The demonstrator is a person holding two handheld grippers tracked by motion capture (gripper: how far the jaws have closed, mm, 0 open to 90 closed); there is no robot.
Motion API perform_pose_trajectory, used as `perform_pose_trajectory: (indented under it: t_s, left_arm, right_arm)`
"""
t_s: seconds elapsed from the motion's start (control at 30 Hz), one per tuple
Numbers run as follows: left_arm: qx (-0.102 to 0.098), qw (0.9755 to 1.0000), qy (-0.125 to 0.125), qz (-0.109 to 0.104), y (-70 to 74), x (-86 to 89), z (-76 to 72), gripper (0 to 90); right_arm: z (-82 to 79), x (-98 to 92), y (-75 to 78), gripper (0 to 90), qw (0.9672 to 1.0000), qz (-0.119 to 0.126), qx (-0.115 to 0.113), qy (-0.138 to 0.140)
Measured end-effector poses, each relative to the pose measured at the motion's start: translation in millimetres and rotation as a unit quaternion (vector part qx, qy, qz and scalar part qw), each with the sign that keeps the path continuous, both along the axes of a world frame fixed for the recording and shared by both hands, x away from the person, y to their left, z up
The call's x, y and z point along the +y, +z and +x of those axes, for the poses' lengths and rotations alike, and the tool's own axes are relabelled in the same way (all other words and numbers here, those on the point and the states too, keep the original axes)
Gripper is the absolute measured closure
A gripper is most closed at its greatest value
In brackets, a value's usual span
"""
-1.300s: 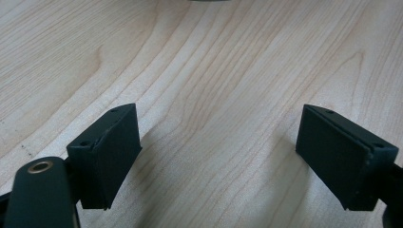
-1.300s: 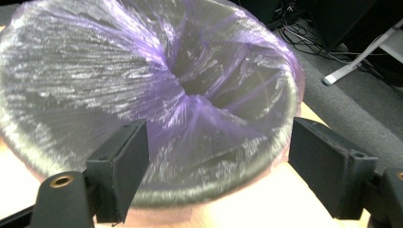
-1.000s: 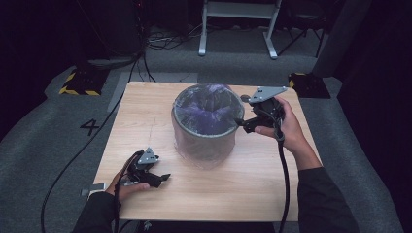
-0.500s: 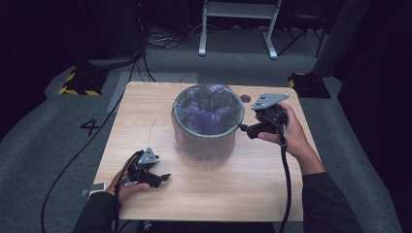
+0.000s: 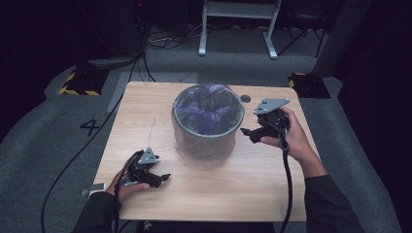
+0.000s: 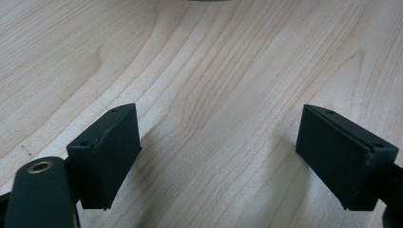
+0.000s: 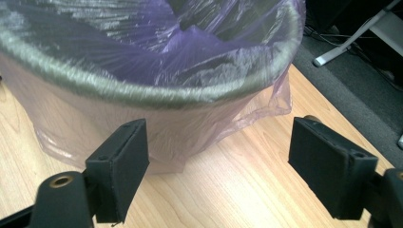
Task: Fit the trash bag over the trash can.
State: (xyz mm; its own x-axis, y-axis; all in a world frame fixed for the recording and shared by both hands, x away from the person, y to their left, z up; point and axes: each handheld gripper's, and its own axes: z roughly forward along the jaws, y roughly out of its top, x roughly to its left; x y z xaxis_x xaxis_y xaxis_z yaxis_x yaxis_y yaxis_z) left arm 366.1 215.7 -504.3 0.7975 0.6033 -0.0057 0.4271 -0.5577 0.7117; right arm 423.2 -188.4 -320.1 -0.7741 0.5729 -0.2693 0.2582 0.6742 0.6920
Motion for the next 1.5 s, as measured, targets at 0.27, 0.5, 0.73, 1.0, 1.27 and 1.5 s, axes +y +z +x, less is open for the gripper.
perform_pose_trajectory:
  t_s: [0.27, 0.5, 0.73, 1.0, 1.27, 1.5]
  left_arm:
    - [0.000, 1.0000, 0.000, -0.001, -0.1, -0.1, 0.0, 14.3]
    - [0.000, 1.0000, 0.000, -0.001, -0.1, 0.0, 0.0, 14.3]
    - [0.000, 1.0000, 0.000, -0.001, -0.1, 0.0, 0.0, 14.3]
    - [0.000, 1.0000, 0.000, -0.001, -0.1, 0.0, 0.0, 14.3]
    - [0.000, 1.0000, 0.000, 0.000, 0.0, 0.0, 0.0, 14.4]
    - [0.000, 1.0000, 0.000, -0.001, -0.1, -0.1, 0.0, 14.4]
  right_arm:
    - [-0.3, -3.5, -9.5, 18.7, 0.9999, -0.008, 0.007, -0.002]
    - [-0.5, -5.9, -20.6, 18.1, 0.9997, -0.017, 0.014, -0.007]
    - [0.2, -7.4, -33.7, 16.4, 0.9988, -0.036, 0.029, -0.014]
    - [-0.5, -6.8, -50.1, 16.4, 0.9975, -0.055, 0.043, -0.014]
    - [0.9, -8.8, -70.0, 16.5, 0.9950, -0.073, 0.065, -0.021]
    - [1.1, -13.1, -80.6, 16.6, 0.9938, -0.080, 0.072, -0.028]
